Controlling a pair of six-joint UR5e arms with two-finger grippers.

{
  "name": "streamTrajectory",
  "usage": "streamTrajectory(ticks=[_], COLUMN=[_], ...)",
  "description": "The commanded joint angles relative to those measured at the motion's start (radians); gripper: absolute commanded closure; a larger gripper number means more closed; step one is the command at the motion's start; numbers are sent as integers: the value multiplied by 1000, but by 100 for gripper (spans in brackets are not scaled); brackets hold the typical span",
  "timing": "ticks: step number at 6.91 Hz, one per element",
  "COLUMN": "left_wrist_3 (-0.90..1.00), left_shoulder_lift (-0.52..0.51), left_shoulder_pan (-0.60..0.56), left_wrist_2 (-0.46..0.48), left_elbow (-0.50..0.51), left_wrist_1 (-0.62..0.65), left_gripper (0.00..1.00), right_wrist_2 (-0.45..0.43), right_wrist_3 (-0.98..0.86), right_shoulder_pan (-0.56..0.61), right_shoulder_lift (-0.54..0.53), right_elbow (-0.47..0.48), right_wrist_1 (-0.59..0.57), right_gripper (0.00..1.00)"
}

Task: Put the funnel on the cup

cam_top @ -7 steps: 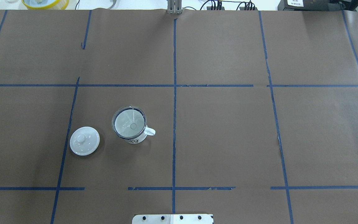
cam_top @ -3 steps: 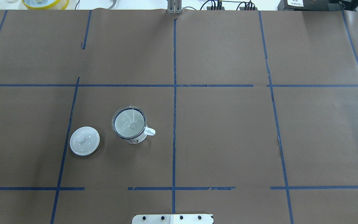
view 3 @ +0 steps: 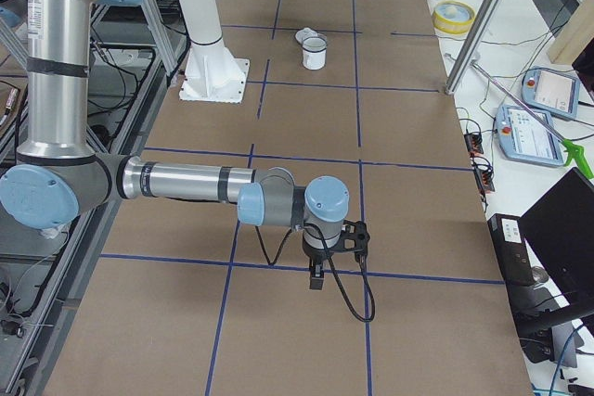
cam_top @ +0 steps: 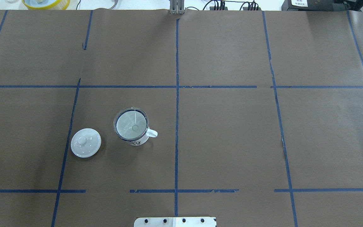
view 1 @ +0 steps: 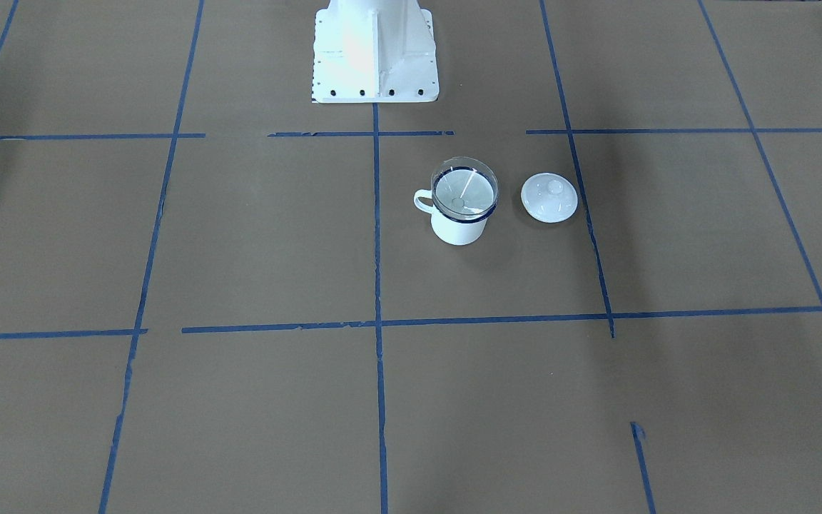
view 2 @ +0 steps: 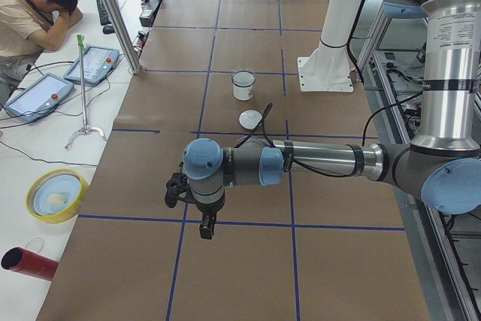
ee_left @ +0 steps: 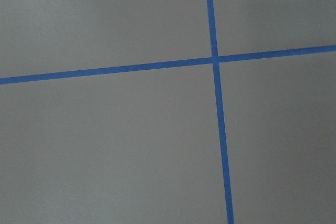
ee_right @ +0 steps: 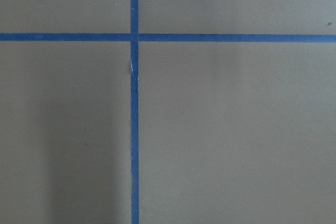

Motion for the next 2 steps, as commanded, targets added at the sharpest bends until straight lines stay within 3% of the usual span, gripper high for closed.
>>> streamTrajectory(ticks=[1,2], left_wrist_3=[0,0], left_shoulder_lift=[0,0], left_shoulder_pan=[0,0], left_wrist_2=[0,0], left_elbow=[-2,0], left_wrist_1=[0,0], left_gripper=[0,0], right_wrist_2=[0,0], right_wrist_3=[0,0], right_shoulder_pan=[0,0], right_shoulder_lift=[0,0], right_elbow=[-1,-1], right_wrist_1=[0,0], right_gripper=[0,0])
